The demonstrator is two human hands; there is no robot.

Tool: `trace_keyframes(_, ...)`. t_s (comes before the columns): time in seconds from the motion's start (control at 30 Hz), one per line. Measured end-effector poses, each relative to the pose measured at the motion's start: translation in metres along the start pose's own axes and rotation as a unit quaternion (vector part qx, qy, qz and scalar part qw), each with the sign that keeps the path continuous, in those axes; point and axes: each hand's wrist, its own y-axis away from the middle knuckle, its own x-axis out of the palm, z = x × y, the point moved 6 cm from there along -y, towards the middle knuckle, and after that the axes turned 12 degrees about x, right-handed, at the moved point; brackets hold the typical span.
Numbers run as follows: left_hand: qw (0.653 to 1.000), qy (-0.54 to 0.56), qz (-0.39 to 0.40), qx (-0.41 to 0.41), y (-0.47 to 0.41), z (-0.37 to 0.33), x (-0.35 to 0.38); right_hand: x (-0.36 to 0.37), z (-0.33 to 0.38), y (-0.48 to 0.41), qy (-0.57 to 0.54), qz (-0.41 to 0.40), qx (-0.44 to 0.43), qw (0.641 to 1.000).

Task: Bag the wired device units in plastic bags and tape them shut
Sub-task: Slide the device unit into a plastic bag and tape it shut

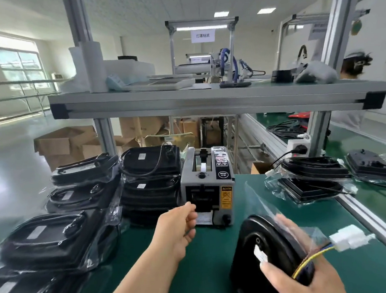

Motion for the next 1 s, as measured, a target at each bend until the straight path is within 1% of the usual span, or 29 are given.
trace_keyframes(0.03, 1.000, 0.010, -0.005, -0.023, -0.006, 0.005, 0.005, -0.002, 0.001, 0.003, 0.034, -0.020, 0.006, 0.999)
trace_keyframes(0.07, 0.999, 0.017, -0.010, -0.037, -0.011, 0.008, 0.011, -0.002, 0.002, 0.004, 0.039, -0.030, 0.008, 0.999)
trace_keyframes(0.13, 0.998, 0.028, -0.026, -0.045, -0.022, 0.010, 0.019, 0.001, -0.003, 0.003, 0.010, -0.016, 0.026, 0.999)
trace_keyframes(0.23, 0.996, 0.044, -0.044, -0.056, -0.031, 0.009, 0.028, -0.002, -0.007, 0.002, 0.042, -0.004, 0.020, 0.999)
trace_keyframes(0.3, 0.995, 0.047, -0.055, -0.066, -0.034, 0.009, 0.033, 0.000, -0.007, 0.002, 0.029, 0.018, 0.013, 0.999)
trace_keyframes(0.4, 0.994, 0.048, -0.077, -0.063, -0.036, 0.007, 0.036, -0.001, -0.006, 0.002, 0.016, 0.019, 0.016, 1.000)
trace_keyframes(0.5, 0.994, 0.053, -0.074, -0.068, -0.036, 0.007, 0.038, 0.000, -0.002, 0.004, 0.018, 0.017, 0.013, 1.000)
trace_keyframes(0.6, 0.993, 0.055, -0.088, -0.058, -0.037, 0.008, 0.038, 0.003, -0.002, 0.006, -0.008, 0.025, 0.023, 0.999)
trace_keyframes(0.73, 0.988, 0.059, -0.138, -0.025, -0.040, 0.009, 0.038, 0.008, 0.001, 0.009, -0.022, 0.052, 0.023, 0.998)
trace_keyframes(0.83, 0.983, 0.060, -0.173, 0.012, -0.035, 0.006, 0.040, 0.009, 0.004, 0.012, -0.023, 0.057, 0.024, 0.998)
trace_keyframes(0.9, 0.985, 0.046, -0.160, 0.039, -0.025, -0.002, 0.039, 0.009, 0.005, 0.014, -0.027, 0.067, 0.033, 0.997)
trace_keyframes(0.93, 0.990, 0.035, -0.131, 0.051, -0.016, -0.007, 0.038, 0.008, 0.006, 0.015, -0.026, 0.072, 0.035, 0.996)
trace_keyframes(1.0, 0.996, 0.013, -0.026, 0.088, 0.009, -0.022, 0.037, 0.006, 0.008, 0.017, -0.019, 0.077, 0.040, 0.996)
